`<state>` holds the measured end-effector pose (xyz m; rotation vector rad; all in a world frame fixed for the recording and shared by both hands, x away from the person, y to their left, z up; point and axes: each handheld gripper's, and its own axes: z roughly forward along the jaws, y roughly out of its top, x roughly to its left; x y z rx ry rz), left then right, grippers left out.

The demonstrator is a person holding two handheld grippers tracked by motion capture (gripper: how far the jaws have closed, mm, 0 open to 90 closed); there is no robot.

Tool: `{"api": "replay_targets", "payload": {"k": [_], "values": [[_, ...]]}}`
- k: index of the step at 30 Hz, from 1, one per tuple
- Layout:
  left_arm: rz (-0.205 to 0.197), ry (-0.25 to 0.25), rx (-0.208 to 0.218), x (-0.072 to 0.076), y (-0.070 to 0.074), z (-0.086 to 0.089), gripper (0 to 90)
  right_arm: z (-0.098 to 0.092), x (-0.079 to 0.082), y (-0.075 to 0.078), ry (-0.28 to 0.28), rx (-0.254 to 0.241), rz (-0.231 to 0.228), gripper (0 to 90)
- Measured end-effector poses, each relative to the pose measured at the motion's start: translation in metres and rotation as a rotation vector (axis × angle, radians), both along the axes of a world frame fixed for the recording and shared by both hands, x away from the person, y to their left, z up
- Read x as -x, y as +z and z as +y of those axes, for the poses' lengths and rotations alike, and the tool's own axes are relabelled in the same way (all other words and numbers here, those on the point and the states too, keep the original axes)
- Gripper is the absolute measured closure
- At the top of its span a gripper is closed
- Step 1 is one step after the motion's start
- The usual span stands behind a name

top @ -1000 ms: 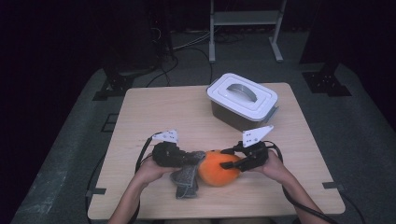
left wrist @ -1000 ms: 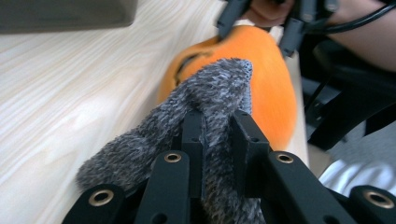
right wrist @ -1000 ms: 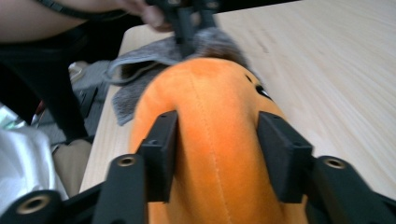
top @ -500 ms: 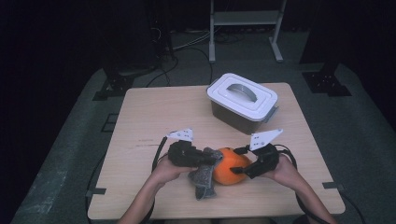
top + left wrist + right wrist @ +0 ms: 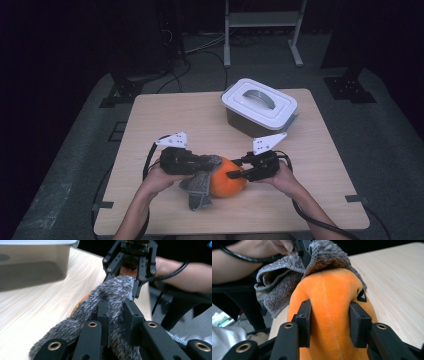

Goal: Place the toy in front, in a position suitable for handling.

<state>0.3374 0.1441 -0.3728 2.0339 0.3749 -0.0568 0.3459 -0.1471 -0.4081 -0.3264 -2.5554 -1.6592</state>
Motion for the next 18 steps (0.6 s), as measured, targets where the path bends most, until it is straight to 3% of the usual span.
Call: {"api": "replay_targets", "payload": {"k": [1, 3, 8, 11, 18], "values": [[-0.001, -0.003, -0.020, 0.000, -0.004, -0.002, 77.2, 0.002, -0.001, -0.003, 0.002, 0.024, -0.007, 57.3], [0.007, -0.008, 0.007, -0.001, -0.011, -0.002, 77.3, 0.002, -0.001, -0.007, 0.004, 0.042, -0.020, 56.4], [0.005, -0.018, 0.021, -0.002, -0.016, -0.007, 77.2, -0.011, 0.000, -0.006, -0.015, 0.080, -0.039, 55.4], [0.016, -0.026, 0.037, -0.002, -0.019, -0.011, 76.7, -0.020, 0.002, -0.008, -0.023, 0.090, -0.046, 54.9], [-0.014, -0.037, 0.033, -0.002, -0.020, -0.013, 75.3, -0.022, 0.006, -0.010, -0.045, 0.086, -0.058, 54.1]]}}
